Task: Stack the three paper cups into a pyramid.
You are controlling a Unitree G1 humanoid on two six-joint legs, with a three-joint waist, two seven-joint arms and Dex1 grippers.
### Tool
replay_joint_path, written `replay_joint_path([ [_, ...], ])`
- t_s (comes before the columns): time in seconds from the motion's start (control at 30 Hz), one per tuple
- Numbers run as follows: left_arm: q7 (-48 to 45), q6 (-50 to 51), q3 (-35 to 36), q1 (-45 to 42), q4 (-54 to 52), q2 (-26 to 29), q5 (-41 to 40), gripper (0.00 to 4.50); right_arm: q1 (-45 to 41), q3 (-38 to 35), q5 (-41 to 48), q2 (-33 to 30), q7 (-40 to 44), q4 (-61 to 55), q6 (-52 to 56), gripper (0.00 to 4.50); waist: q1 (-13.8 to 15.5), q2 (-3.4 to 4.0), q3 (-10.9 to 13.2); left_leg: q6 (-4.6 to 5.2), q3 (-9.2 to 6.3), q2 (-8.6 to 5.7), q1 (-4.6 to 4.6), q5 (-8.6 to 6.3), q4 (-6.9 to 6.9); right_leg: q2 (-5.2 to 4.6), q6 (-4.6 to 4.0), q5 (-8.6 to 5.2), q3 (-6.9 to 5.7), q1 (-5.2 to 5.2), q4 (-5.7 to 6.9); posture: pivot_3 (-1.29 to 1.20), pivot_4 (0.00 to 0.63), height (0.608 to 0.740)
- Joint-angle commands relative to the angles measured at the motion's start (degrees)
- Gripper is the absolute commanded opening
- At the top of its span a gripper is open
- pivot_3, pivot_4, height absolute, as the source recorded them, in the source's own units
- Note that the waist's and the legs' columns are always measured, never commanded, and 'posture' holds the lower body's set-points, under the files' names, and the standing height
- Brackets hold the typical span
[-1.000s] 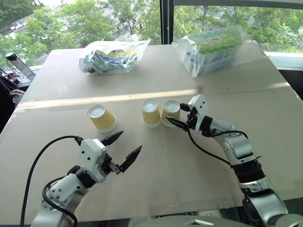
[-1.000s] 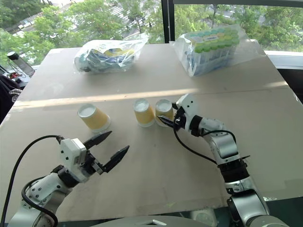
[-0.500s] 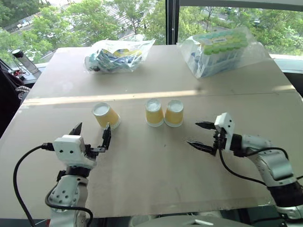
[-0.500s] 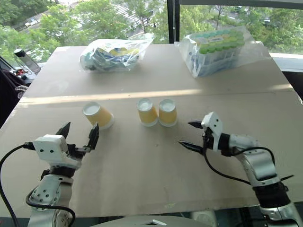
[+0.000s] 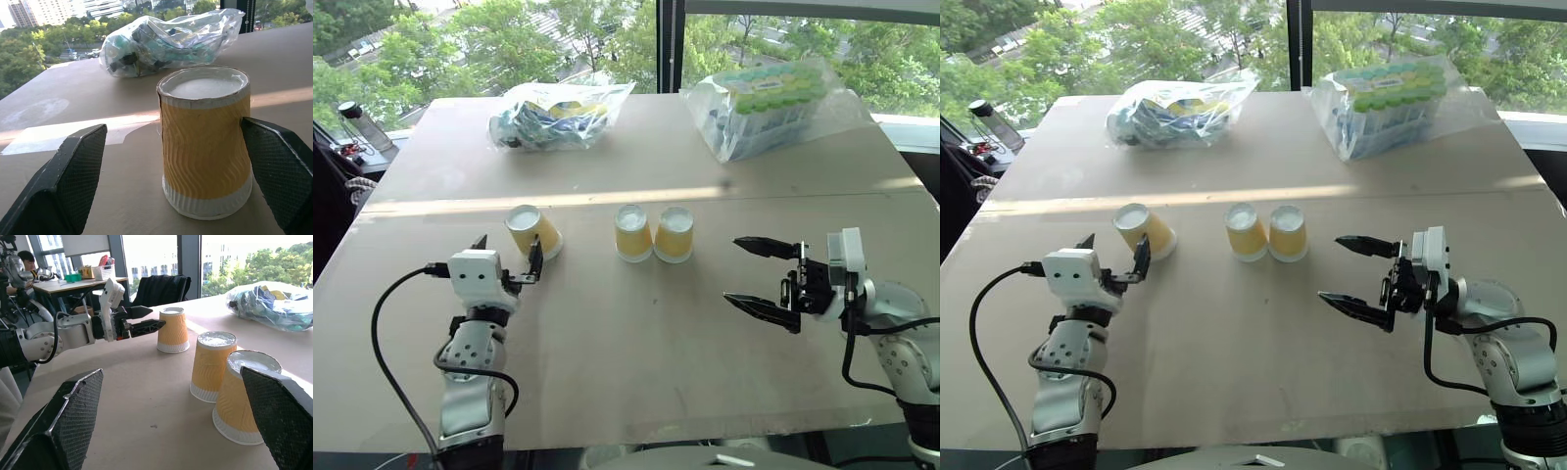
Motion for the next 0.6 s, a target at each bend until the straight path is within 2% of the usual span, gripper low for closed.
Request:
replay_joint_path([
  [0.03,0.6,-1.6,-0.1,-4.1,4.3,-0.4,-1.0,4.50,-0.9,-1.5,2.7,0.8,0.4,-2.2,-1.6,4.45,0.1,-0.01,0.0,0.00,-0.01,0.00,0.01,0.00,0.01,0.00,0.00,0.00,-0.02,0.00,0.04,0.00,0.150,0.740],
  [0.3,0.3,-5.4,0.3,-6.1,9.1,-0.2,-1.2,4.50,-2.5,-1.5,4.1,2.2,-1.9,-3.3,-1.9,4.45,0.0,-0.03,0.0,-0.01,-0.03,0.00,-0.01,0.01,0.07,0.00,0.00,0.00,-0.03,0.00,0.07,0.00,0.150,0.740],
  [0.33,0.2,-6.1,0.7,-6.2,9.8,0.3,-1.4,3.98,-2.5,-1.4,4.1,2.2,-2.1,-3.4,-2.0,4.50,0.0,-0.03,0.0,-0.01,-0.03,0.00,0.00,0.01,0.07,0.00,0.00,0.00,-0.03,0.00,0.07,0.00,0.150,0.740],
  [0.37,0.2,-6.8,1.3,-6.4,10.6,0.7,-1.5,3.73,-2.5,-1.4,4.1,2.2,-2.2,-3.5,-2.0,4.50,0.0,-0.03,0.0,-0.01,-0.03,0.00,0.00,0.01,0.07,0.00,0.00,0.00,-0.03,0.00,0.07,0.00,0.150,0.740],
  [0.5,-0.4,-8.4,2.2,-7.3,13.1,2.2,-2.1,2.01,-2.5,-1.4,4.3,2.2,-2.9,-3.7,-1.9,4.50,0.0,-0.03,0.0,-0.01,-0.03,0.00,0.00,0.01,0.07,0.00,0.00,0.00,-0.03,-0.01,0.09,0.00,0.150,0.740],
  [0.6,-1.5,-8.8,1.9,-8.1,14.1,2.9,-2.7,2.01,-2.4,-1.3,4.1,2.2,-3.3,-3.7,-2.0,4.50,0.1,-0.04,0.0,-0.01,-0.03,0.00,-0.01,0.01,0.10,-0.01,0.00,0.00,-0.04,-0.03,0.08,0.00,0.150,0.740],
])
